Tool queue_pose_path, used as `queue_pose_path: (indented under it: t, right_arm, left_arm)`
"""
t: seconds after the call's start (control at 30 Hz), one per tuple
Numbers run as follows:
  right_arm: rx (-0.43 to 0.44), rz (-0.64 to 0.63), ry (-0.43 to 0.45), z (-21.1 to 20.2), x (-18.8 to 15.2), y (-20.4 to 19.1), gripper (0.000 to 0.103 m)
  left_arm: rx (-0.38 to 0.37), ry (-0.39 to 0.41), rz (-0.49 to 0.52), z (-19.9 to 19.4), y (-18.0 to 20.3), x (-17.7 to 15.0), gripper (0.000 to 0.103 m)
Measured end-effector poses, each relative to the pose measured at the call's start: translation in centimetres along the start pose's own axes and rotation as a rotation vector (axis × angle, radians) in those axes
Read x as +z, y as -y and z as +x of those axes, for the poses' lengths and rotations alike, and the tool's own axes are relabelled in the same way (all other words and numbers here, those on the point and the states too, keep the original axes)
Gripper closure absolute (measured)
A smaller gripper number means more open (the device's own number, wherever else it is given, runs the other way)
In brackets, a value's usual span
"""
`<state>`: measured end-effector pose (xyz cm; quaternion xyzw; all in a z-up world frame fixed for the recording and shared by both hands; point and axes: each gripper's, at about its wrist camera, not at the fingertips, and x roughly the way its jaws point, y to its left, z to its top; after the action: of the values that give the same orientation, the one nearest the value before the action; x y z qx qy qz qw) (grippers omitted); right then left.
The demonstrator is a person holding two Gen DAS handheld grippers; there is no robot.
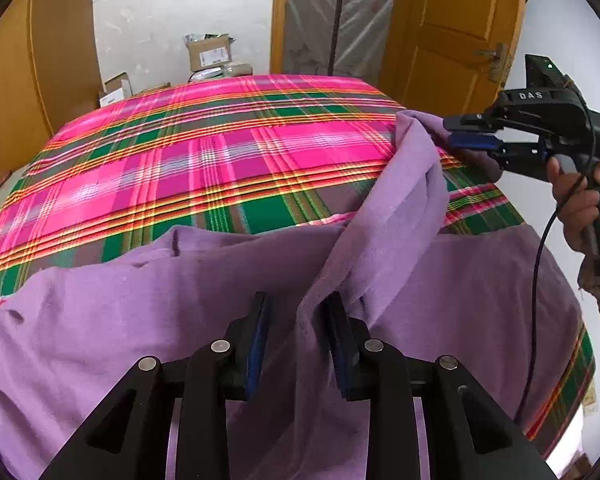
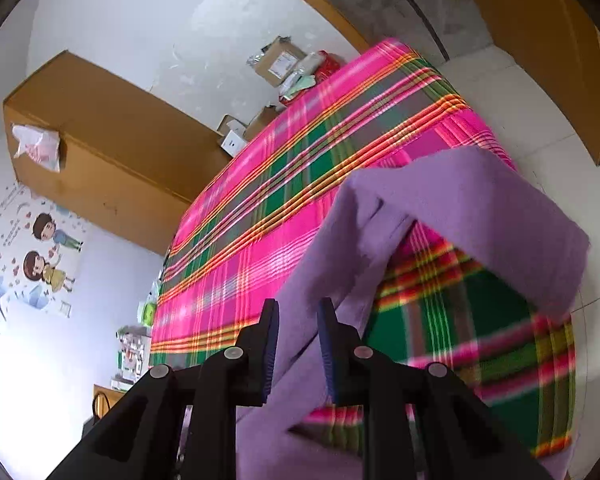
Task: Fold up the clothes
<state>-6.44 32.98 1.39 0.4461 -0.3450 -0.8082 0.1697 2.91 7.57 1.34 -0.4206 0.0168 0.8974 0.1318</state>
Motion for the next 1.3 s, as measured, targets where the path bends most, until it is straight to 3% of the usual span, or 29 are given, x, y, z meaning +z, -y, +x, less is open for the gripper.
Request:
queue_pose_path:
  t: [0.27,0.5,0.53,0.6,0.77,0.93,1.0,1.13,1.23,1.3]
  right_arm:
    - [-0.059,0.052,-0.044,4.2,2.4,1.7,0.075]
    - [-0.105,0.029,-0.072,6.3,3.4,0.5,0.075]
    - [-0.115,0.023,-0.065,6.3,3.4,0.3,0.077]
    - [-0.136,0.009,-0.051,6.1,3.2,-0.1,0.097]
    - [-0.176,-0.046,-0.002,5.8,3.5,-1.9,0.097]
    - [-0.129,0.039,0.011,4.5,3.7,-1.3,0.090]
    - [-0.137,0.046,0.013,4.1,3.4,-1.3,0.079]
    - [-0.160,0.087,0.012,2.8,2.1,-0.6,0.078]
    - [-0.106,0.131,-0.074,3.7,1.5,0.2,0.077]
    - [-0.117,0.133,-0.109,4.3,1.1,0.5,0.077]
  left_arm:
    - [-0.005,0.002,-0.017,0.4,-0.6,0.0,0.069]
    - [0.000,0.001,-0.017,0.7,-0.6,0.1,0.069]
    - [0.000,0.001,-0.017,0.7,-0.6,0.1,0.069]
    - [-0.002,0.003,-0.018,0.7,-0.6,0.1,0.069]
    - [-0.013,0.005,-0.026,0.9,-0.8,0.1,0.069]
    - [-0.015,0.008,-0.024,1.0,-0.9,0.1,0.069]
    - [-0.016,0.009,-0.024,0.9,-0.9,0.1,0.069]
    - [-0.024,0.009,-0.029,1.0,-1.0,0.0,0.069]
    - [-0.023,0.011,-0.026,1.0,-0.9,0.0,0.069]
    - [-0.023,0.012,-0.023,0.9,-0.9,0.0,0.069]
